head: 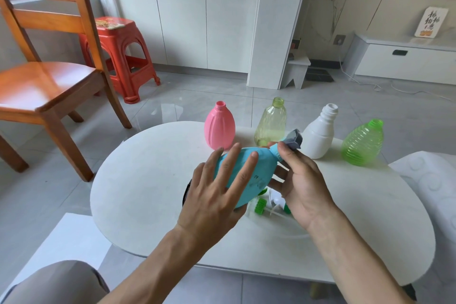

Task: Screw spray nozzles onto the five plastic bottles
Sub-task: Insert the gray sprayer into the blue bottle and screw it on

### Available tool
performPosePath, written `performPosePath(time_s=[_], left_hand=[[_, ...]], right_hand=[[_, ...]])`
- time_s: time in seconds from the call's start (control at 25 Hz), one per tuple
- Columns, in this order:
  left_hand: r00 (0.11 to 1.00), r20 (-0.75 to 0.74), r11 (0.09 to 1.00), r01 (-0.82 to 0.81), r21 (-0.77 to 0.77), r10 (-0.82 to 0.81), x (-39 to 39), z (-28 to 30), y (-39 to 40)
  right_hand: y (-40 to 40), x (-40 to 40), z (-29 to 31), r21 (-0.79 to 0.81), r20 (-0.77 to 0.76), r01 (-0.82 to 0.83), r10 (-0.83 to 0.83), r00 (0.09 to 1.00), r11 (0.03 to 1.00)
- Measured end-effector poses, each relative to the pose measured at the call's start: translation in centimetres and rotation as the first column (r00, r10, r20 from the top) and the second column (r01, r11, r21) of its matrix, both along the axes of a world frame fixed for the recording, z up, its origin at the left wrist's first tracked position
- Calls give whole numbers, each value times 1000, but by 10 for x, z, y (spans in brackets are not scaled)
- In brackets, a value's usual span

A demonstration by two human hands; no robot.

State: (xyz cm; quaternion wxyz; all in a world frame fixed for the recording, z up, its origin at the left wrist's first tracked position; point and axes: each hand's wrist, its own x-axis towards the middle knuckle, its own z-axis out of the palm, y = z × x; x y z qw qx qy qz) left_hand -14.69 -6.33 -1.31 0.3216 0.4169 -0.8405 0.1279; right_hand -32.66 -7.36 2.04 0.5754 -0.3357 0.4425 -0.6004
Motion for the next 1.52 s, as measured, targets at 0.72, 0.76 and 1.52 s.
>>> performPosePath(time_s=[0.72, 0.76, 1.52], left_hand=[[973, -189, 991, -123, 57, 132, 12, 0, -9], [972, -197, 991, -119, 55, 128, 11, 0, -9], [934, -337, 984, -69, 165, 122, 3, 5, -8]], right_hand=[[5, 15, -6, -242, 45, 123, -116, 992, 962], [4, 16, -5, -222, 39, 150, -145, 989, 963], [9, 36, -5, -150, 286, 14, 30, 958, 989]])
